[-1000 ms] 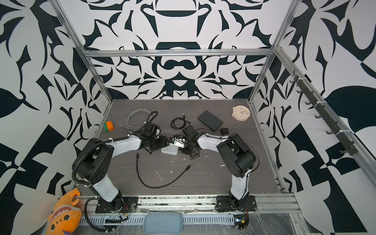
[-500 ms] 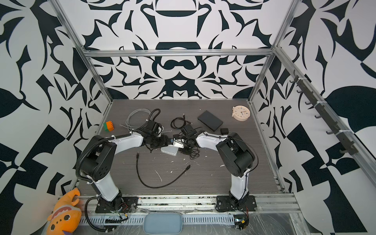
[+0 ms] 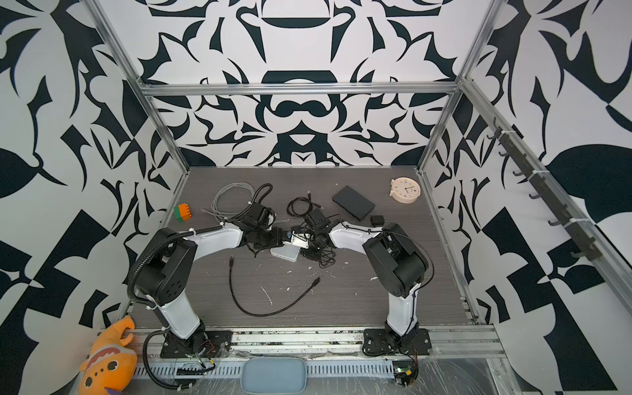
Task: Insert the plug into the switch port
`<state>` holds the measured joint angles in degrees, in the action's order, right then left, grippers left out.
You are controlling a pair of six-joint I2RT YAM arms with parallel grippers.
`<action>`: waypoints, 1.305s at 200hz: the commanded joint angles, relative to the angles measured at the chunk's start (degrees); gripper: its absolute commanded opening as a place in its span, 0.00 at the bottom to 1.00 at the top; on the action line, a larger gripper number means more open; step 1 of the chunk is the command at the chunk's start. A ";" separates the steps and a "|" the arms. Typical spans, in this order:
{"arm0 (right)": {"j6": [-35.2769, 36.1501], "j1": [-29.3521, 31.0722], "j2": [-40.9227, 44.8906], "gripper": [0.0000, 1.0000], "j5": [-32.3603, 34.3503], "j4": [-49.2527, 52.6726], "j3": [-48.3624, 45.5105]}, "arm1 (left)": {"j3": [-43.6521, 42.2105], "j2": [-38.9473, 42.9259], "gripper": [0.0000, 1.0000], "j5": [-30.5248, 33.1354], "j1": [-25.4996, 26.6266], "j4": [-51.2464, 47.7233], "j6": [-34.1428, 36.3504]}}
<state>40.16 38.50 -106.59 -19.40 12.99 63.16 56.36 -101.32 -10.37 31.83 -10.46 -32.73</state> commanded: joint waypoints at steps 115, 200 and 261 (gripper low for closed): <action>0.76 4.07 5.74 0.03 -7.07 -21.28 -2.81 | -6.16 4.20 0.66 -8.18 -0.96 -2.72 -5.52; 4.73 -1.27 14.26 0.18 -6.73 -13.07 -7.95 | -4.43 5.89 0.68 -3.49 -4.35 -6.41 -4.36; 9.01 -2.91 12.58 0.23 -4.07 -6.95 -8.36 | -0.33 7.29 0.72 -3.16 -5.01 -9.74 -2.10</action>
<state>46.37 35.33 -93.36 -24.23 2.50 54.46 52.88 -95.94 -13.41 27.33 -16.47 -36.10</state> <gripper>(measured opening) 0.222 0.711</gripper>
